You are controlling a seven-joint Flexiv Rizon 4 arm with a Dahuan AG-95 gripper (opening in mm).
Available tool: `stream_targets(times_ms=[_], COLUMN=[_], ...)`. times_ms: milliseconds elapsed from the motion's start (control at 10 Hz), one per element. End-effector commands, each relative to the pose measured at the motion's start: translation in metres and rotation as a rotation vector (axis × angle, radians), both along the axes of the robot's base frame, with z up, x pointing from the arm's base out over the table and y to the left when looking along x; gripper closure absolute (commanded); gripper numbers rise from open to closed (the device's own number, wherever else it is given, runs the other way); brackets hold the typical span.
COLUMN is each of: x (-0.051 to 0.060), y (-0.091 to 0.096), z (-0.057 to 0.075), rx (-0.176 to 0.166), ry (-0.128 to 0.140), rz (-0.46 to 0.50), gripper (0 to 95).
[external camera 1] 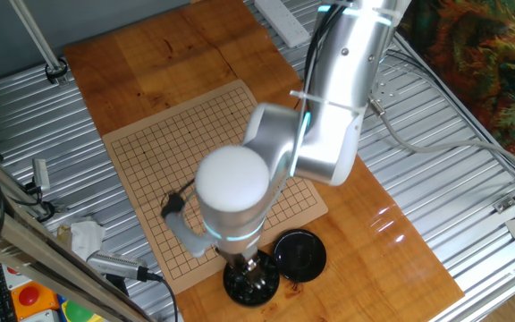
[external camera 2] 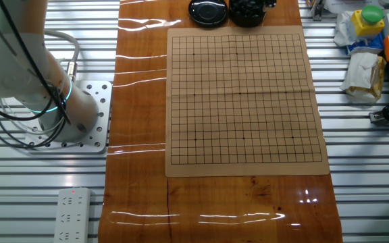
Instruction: Play the first move as black on the 3-4 point in the upper right corner of the Go board
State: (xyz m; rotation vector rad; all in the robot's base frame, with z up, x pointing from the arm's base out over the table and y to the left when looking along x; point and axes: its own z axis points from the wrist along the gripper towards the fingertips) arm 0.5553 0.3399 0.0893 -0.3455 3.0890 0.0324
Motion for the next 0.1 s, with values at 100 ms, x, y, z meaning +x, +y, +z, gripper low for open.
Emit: stream_targets(times_ms=[100], x=[0.0016], y=[-0.0133], z=[0.0066], rx=[-0.003], ry=[-0.021], rz=[-0.079], gripper=[19.0])
